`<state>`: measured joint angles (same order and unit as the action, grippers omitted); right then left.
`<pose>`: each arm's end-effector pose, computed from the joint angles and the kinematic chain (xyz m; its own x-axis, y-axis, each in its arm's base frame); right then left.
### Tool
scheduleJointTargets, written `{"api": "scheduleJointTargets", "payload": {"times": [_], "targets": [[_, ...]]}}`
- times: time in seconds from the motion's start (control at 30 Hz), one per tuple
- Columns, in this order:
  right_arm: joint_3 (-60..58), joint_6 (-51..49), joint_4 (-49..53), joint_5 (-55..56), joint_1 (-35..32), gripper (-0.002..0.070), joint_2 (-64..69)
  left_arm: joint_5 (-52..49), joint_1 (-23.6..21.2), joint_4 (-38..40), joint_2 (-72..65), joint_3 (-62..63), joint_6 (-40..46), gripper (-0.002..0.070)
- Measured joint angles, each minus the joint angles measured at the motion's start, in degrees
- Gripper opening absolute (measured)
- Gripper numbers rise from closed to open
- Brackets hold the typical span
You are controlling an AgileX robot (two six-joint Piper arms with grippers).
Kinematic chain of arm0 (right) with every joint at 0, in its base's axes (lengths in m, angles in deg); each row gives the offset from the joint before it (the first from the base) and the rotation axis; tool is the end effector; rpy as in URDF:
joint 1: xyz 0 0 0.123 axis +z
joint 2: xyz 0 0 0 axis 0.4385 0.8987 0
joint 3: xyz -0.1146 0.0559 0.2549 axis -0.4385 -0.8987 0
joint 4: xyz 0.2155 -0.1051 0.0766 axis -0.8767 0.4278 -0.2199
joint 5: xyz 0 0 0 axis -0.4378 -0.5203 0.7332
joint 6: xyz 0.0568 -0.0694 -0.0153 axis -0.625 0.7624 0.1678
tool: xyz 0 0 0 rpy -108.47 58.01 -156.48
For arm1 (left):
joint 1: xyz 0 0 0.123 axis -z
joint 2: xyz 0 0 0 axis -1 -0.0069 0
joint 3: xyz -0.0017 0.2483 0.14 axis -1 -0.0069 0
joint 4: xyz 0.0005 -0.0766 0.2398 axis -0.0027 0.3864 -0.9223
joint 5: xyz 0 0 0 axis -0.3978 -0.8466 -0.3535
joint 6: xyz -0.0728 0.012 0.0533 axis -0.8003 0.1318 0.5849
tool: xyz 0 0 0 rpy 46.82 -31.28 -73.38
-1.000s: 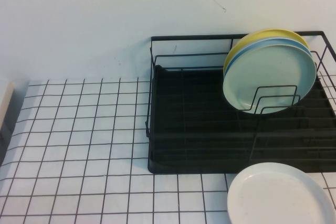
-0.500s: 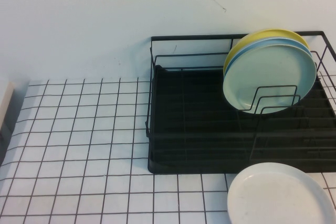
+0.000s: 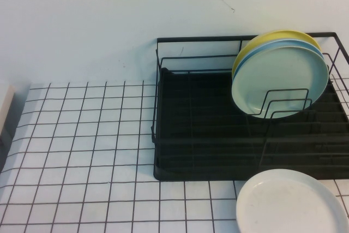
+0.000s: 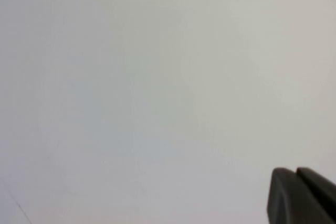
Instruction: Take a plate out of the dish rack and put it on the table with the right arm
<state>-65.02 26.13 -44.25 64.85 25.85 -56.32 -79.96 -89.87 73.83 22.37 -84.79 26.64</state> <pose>0.0397 0.0036 0.2506 0.5751 -0.2185 -0.7884 0.0967 0.9751 -0.1997 0.0533 -0.0037 0.1789 -0.2451 -0.0873 -0.9656 0.0164 0.9954 -0.0942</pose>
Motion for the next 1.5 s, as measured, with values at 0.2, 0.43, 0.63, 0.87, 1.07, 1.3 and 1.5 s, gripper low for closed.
{"api": "scheduleJointTargets", "payload": {"times": [0.2,0.43,0.63,0.87,1.07,1.3,1.5], "targets": [[8.5,1.6,-6.5,-24.1,0.0,-0.0003,0.1,0.0,0.0,0.0,0.0,0.0,0.0,-0.0003],[25.2,4.2,-7.0,-48.4,0.0,-0.0003,13.0,0.0,0.0,0.0,0.0,0.0,0.0,-0.0003],[39.0,21.9,-10.7,-66.8,0.0,-0.0003,34.1,0.0,0.0,0.0,0.0,0.0,0.2,-0.0003],[50.4,53.6,-19.7,-71.2,0.0,0.0042,59.2,0.0,0.0,0.0,0.0,0.0,0.2,-0.0003],[59.2,65.1,-29.6,-66.8,0.0,0.0351,74.5,0.0,0.0,0.0,0.0,0.0,0.2,-0.0003],[67.3,84.6,-43.4,-65.7,0.0,0.0459,85.6,0.0,0.0,0.0,0.0,0.0,0.2,-0.0003],[74.1,94.4,-47.5,-65.3,0.0,0.0464,95.0,0.0,0.0,0.0,0.0,0.0,0.2,-0.0003]]}}
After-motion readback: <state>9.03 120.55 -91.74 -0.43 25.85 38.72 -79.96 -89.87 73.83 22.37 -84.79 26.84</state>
